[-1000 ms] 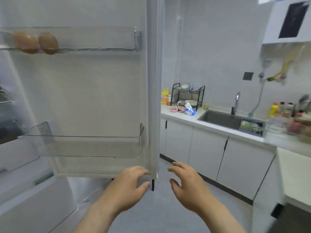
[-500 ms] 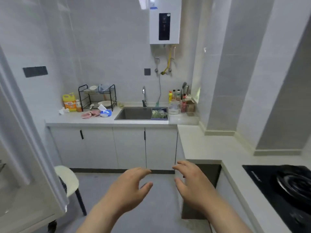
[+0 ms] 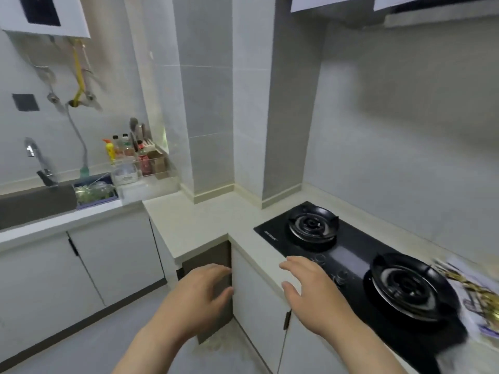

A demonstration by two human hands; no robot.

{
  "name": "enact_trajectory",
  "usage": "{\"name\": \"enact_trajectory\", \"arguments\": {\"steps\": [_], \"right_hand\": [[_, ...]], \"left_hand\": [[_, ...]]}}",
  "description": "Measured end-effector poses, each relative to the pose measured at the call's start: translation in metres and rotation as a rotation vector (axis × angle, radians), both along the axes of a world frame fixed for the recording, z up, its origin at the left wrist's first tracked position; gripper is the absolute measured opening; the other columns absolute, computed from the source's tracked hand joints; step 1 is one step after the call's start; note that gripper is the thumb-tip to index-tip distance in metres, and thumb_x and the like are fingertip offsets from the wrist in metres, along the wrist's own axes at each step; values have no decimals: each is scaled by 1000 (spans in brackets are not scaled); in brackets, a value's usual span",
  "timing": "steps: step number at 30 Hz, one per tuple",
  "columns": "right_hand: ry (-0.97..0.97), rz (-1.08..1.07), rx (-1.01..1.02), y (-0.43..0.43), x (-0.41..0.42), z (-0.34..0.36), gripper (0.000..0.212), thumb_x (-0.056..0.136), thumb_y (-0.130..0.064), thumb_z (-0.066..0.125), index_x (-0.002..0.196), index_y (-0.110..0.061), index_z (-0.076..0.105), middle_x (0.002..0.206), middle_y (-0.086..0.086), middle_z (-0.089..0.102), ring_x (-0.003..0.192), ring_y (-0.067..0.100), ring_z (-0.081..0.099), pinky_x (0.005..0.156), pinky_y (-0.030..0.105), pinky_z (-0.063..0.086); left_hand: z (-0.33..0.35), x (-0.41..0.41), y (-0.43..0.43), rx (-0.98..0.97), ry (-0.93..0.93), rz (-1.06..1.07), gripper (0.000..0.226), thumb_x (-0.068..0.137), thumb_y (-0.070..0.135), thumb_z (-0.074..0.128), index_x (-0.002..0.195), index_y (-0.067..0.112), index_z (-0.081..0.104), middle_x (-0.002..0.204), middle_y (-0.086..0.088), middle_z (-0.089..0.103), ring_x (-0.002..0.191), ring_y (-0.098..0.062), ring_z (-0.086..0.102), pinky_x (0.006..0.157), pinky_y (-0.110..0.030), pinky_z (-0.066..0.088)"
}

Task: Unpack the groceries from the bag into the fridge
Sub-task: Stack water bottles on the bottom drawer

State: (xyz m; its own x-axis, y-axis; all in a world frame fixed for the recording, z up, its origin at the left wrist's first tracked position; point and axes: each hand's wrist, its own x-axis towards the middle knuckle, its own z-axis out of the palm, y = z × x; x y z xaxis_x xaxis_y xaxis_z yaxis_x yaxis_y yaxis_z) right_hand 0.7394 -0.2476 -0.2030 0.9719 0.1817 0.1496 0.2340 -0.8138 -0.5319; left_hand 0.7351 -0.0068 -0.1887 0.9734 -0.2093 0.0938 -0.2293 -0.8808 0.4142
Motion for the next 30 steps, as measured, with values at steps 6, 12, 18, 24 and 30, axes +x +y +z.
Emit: {"name": "enact_trajectory", "arguments": {"steps": [6,12,18,24,30], "right_hand": [[7,-283,-20,-70,-36,-6,40,100,-30,50,139,-33,49,143,-24,36,135,-5,28,106,6,18],[11,-563,9,-141,-91,-8,39,100,-30,52,139,-32,49,133,-28,33,133,-5,30,100,7,19],[5,-778,11,-195,-145,-16,40,98,-27,51,138,-31,50,136,-24,37,131,-4,32,103,8,21],[-5,-957,13,-247,-189,-25,39,95,-26,56,134,-29,55,139,-17,42,134,1,36,109,13,24],[-27,-1056,15,-296,-212,-33,38,95,-26,56,133,-31,56,132,-25,41,124,-9,36,97,0,19]], "left_hand": [[-13,33,-76,-9,16,-280,47,97,49,47,142,37,44,143,24,45,131,4,40,105,-16,33],[-15,38,-168,-78,30,-545,46,97,45,49,142,36,44,144,22,44,134,2,37,106,-14,28],[-16,26,-247,-101,13,-751,45,96,43,52,141,37,46,139,25,47,130,4,40,101,-12,33],[-19,11,-321,-118,23,-921,46,96,42,53,140,35,47,139,24,49,130,2,41,103,-13,33],[-27,5,-393,-115,24,-1026,44,94,41,56,137,32,52,134,21,53,127,0,46,98,-10,32]]}}
